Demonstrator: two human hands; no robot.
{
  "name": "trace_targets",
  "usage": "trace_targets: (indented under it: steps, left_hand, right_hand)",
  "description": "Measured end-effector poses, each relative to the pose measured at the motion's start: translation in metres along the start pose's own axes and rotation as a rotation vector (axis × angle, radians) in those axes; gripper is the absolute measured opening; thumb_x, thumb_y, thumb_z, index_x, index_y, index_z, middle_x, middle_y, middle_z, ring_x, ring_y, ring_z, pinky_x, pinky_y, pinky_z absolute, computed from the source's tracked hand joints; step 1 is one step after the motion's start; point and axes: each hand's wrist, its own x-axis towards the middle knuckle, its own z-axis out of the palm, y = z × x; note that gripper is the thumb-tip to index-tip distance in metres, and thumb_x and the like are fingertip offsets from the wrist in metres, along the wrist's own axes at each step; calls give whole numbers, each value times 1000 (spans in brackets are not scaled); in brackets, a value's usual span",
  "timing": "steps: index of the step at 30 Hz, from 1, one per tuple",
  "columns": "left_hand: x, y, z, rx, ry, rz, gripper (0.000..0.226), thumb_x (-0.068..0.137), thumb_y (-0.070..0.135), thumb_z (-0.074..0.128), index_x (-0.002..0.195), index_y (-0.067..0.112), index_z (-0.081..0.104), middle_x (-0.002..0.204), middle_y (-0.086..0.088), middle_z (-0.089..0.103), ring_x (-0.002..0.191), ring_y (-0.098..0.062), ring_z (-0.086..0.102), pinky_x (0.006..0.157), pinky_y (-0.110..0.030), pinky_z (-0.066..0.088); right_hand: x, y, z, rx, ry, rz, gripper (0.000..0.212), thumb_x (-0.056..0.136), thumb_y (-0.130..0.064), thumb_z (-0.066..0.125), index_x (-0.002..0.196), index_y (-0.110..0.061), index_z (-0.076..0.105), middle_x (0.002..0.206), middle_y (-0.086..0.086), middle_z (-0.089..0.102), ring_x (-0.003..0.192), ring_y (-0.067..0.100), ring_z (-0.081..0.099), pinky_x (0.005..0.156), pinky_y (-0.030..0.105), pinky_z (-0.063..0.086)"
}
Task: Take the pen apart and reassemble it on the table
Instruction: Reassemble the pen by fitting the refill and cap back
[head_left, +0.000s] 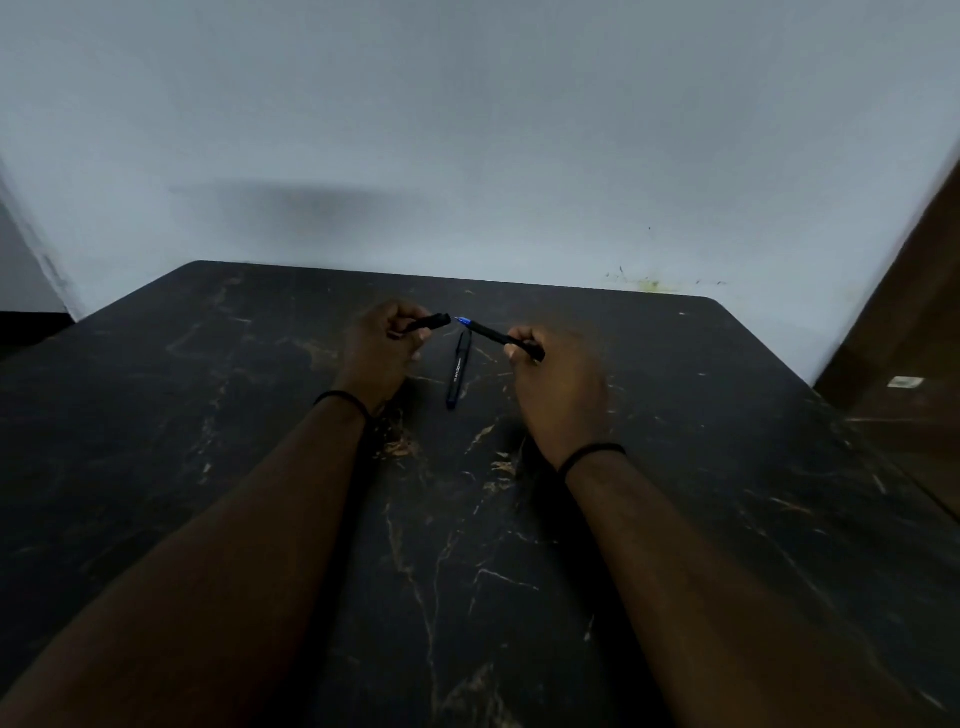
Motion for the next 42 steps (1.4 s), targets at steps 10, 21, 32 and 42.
trace_targets:
  steps: [10,21,32,42]
  left_hand:
    - [-3,5,4,57,-118,108,18,85,-3,70,97,11,70,86,4,69,69,0,57,70,-19,50]
    - [-8,13,7,-242,-252,-59,20,96,5,60,109,15,70,86,0,69,60,-7,56,51,-17,44]
    - [-13,29,6,-80,-155,-174,55,99,50,47,72,6,63,56,-6,53,43,-11,39,44,-20,32]
    - [-13,32,7,-339,-267,-150,24,105,24,45,90,10,57,64,-3,47,43,-7,32,40,-19,23]
  right_hand:
    - [1,2,-2,-73,-6,-80,14,89,-17,69,100,-23,75,98,0,68,91,18,61,79,31,49]
    - [1,2,1,-57,-69,-118,12,88,-19,71,99,-23,74,96,-3,70,89,16,61,78,31,50]
    - [-3,-5,2,9,-61,-195,17,86,-19,74,103,-23,73,99,-5,68,93,14,61,84,37,54]
    - [1,2,5,-64,-103,-181,20,97,-37,60,82,-25,69,72,-8,60,69,13,57,63,30,43]
